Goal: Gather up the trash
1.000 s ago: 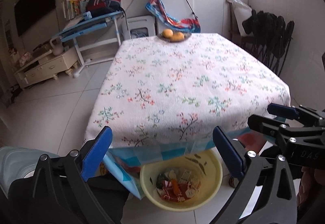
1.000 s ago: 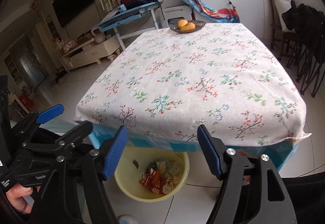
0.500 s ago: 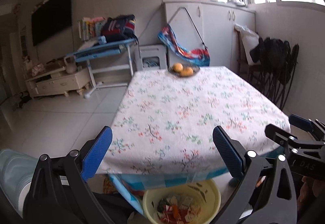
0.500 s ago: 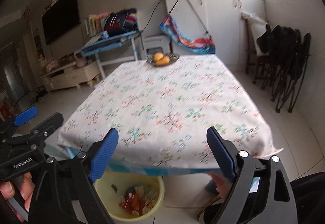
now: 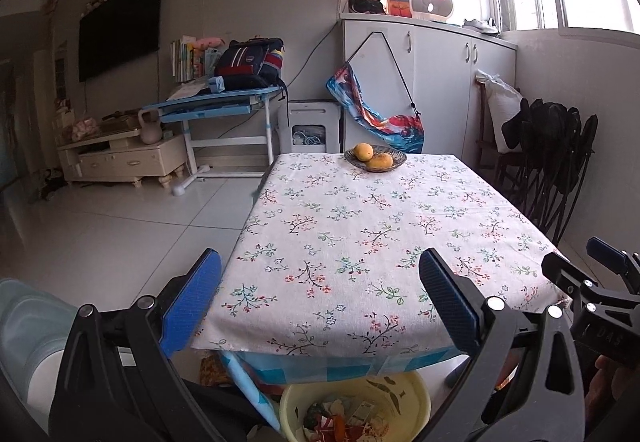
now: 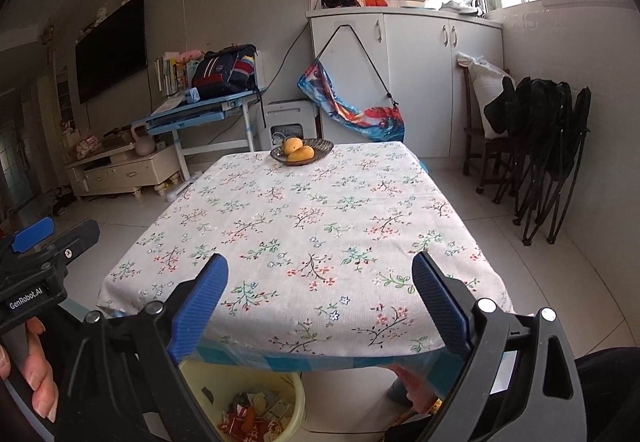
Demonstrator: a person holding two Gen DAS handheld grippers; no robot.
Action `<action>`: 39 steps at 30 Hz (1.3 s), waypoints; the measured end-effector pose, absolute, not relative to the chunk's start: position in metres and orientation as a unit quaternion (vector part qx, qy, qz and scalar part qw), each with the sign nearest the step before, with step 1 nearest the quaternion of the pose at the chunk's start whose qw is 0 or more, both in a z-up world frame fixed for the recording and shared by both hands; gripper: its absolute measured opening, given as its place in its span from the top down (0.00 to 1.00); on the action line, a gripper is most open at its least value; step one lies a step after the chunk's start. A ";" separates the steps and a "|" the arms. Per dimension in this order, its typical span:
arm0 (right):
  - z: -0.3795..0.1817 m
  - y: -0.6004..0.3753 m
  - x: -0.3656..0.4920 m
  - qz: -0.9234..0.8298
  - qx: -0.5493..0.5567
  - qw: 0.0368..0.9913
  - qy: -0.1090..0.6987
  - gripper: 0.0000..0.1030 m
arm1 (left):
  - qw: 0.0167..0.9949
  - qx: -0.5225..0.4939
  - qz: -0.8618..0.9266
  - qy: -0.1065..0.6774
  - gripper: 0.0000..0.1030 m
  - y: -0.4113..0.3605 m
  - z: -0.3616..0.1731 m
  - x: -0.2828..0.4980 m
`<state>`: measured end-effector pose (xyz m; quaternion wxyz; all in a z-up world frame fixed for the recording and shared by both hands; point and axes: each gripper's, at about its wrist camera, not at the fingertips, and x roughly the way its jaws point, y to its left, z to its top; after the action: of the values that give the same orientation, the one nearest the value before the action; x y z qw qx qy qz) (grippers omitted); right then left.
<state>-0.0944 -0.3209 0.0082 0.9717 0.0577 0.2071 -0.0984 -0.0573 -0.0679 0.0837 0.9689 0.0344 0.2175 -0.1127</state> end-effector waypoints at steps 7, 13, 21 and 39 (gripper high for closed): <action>0.010 -0.315 -0.096 -0.099 0.038 0.974 0.198 0.12 | 0.970 0.027 -0.109 0.217 0.07 -0.065 0.084 -0.057; 0.010 -0.315 -0.097 -0.101 0.039 0.974 0.197 0.11 | 0.969 0.034 -0.112 0.216 0.07 -0.066 0.083 -0.059; 0.010 -0.315 -0.097 -0.102 0.040 0.974 0.197 0.11 | 0.969 0.040 -0.111 0.216 0.07 -0.068 0.081 -0.060; 0.009 -0.316 -0.097 -0.103 0.040 0.974 0.198 0.11 | 0.969 0.045 -0.113 0.215 0.07 -0.069 0.083 -0.062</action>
<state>-0.0969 -0.3156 0.0093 0.9739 0.0402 0.1983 -0.1028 -0.0620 -0.0695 0.0826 0.9690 0.0446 0.2154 -0.1126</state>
